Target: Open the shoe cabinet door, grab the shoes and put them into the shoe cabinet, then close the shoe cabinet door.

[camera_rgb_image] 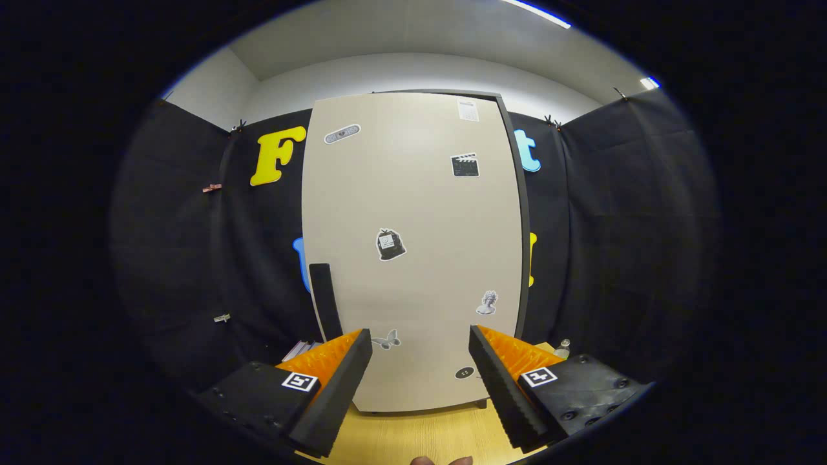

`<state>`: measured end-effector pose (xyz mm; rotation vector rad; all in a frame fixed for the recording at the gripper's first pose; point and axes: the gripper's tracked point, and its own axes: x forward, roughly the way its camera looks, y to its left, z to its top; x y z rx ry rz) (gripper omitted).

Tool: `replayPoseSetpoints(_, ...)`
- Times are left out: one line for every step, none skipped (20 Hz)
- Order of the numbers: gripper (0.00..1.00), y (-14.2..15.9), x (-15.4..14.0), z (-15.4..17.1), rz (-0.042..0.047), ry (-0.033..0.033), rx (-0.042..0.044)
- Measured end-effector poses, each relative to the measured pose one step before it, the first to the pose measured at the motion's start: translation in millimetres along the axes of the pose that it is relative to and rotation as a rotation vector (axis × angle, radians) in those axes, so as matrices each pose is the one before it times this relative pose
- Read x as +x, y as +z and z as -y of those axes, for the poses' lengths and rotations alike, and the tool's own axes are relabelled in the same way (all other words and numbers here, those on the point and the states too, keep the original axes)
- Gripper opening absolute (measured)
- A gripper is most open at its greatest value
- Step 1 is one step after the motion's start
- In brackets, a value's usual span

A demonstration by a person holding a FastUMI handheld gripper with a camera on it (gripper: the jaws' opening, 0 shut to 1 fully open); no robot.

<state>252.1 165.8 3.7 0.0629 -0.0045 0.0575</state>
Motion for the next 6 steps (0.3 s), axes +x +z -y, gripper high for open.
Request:
replayPoseSetpoints(0.98, 0.61, 1.1, 0.77, 0.00138, -0.00125, -0.00005)
replayPoseSetpoints(0.98, 0.88, 0.19, 0.72, 0.00305, -0.00247, 0.00154)
replayPoseSetpoints(0.98, 0.6, 0.59, 0.12, 0.00156, -0.00096, 0.00309)
replayPoseSetpoints(0.98, 0.3, 0.06, 0.54, 0.00144, -0.0006, 0.00063)
replayPoseSetpoints(0.98, -0.13, 0.3, 0.44, 0.00024, -0.00201, -0.00247)
replayPoseSetpoints(0.98, 0.2, 0.98, 0.98, -0.0011, -0.00166, -0.00243)
